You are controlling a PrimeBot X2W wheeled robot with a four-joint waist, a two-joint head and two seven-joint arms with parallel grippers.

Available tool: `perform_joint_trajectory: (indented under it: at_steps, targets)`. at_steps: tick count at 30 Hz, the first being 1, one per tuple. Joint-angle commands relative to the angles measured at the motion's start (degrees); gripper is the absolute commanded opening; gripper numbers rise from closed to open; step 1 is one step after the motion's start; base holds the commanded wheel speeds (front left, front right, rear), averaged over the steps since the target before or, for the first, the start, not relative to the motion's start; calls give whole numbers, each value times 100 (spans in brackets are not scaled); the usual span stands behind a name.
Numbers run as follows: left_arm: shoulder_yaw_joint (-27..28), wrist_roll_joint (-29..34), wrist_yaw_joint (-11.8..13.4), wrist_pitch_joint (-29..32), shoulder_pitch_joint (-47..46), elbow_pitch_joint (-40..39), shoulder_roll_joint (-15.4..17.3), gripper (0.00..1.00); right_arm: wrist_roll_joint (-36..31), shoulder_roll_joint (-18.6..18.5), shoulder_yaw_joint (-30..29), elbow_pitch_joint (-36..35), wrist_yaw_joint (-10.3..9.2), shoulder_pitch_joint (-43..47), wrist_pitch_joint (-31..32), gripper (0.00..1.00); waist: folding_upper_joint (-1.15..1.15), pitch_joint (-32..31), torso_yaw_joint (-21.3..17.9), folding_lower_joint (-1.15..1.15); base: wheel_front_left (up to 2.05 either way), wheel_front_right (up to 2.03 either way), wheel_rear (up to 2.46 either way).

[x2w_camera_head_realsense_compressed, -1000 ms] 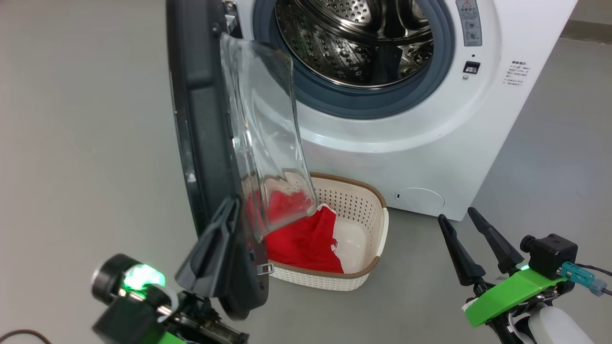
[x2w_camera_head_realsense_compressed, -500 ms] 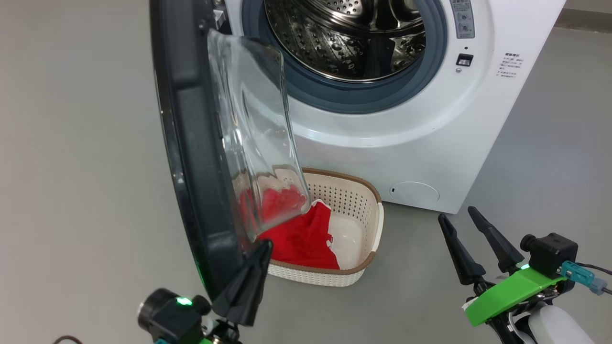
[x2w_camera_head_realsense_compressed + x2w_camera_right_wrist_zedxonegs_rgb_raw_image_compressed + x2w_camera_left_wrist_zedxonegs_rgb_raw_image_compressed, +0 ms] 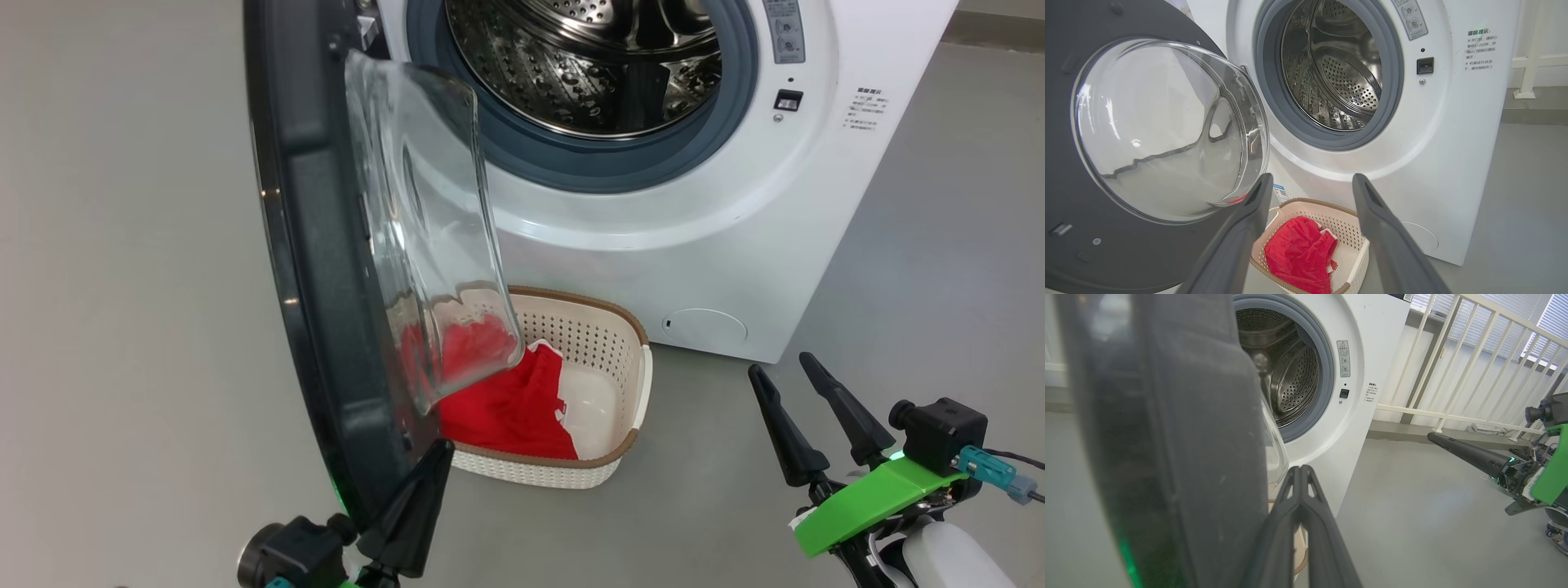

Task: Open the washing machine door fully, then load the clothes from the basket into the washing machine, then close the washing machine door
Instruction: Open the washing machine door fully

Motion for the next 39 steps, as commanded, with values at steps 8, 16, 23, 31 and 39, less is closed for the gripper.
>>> perform_joint_trajectory:
  at_steps: [8,16,23,31,39]
  targets:
    - [429,-121,157,-118,-252,29,108,0,-8,-49,142,-108,9,-94,-69,100,0,-25,144,0,0,0,0]
    - [637,-165,303,-154,-188,50,224,0,18,-41,161,-92,9,-46,-69,100,0,-90,341,0,0,0,0]
    - [916,-202,477,-132,-191,55,430,0,34,0,195,-79,9,-36,-69,100,0,-126,481,0,0,0,0]
    - [1235,-321,577,-105,-324,177,654,0,14,21,145,-103,9,-32,-69,100,0,-45,609,0,0,0,0]
    - [1445,-425,529,-19,-700,589,904,0,-10,31,123,-117,9,-104,-69,100,0,149,790,0,0,0,0]
